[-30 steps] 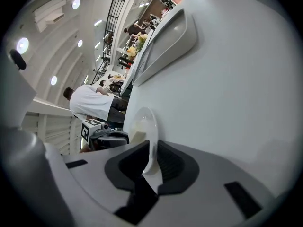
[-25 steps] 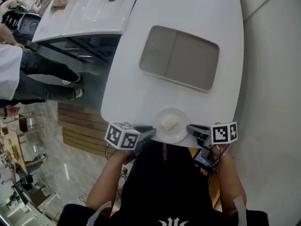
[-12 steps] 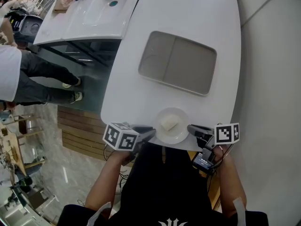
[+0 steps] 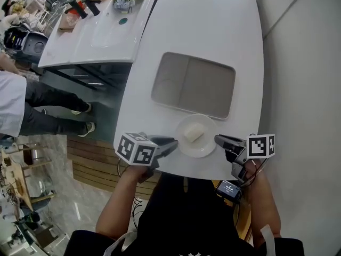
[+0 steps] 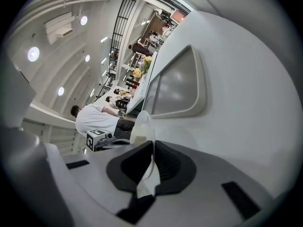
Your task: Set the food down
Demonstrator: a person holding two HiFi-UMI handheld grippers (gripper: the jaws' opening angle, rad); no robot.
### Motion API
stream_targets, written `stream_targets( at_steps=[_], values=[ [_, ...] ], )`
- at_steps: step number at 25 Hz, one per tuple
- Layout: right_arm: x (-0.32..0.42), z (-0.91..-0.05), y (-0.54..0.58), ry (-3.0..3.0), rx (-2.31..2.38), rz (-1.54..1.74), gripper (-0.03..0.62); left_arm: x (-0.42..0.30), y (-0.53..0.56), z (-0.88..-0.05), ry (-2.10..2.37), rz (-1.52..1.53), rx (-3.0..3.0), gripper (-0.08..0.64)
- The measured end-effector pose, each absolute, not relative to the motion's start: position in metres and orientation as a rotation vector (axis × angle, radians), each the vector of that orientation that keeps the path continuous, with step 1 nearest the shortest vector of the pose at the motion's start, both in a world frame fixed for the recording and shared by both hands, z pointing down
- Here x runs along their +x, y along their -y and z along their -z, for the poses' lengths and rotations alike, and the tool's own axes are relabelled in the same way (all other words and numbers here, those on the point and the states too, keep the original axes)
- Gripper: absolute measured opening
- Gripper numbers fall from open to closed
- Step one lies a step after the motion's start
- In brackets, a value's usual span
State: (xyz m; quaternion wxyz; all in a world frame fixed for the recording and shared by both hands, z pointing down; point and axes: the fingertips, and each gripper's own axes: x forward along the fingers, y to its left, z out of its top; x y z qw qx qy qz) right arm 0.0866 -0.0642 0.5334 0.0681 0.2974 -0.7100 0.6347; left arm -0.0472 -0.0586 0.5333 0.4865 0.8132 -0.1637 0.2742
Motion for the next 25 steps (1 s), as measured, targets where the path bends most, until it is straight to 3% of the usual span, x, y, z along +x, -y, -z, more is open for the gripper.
stream_targets(
  at_steps=[25],
  values=[
    [0.139,-0.551,0.222,2.114,1.093,-1.868,0.018,0.004,0.228,-0.553,0.408,-0.805,2.045,0.048]
  ],
)
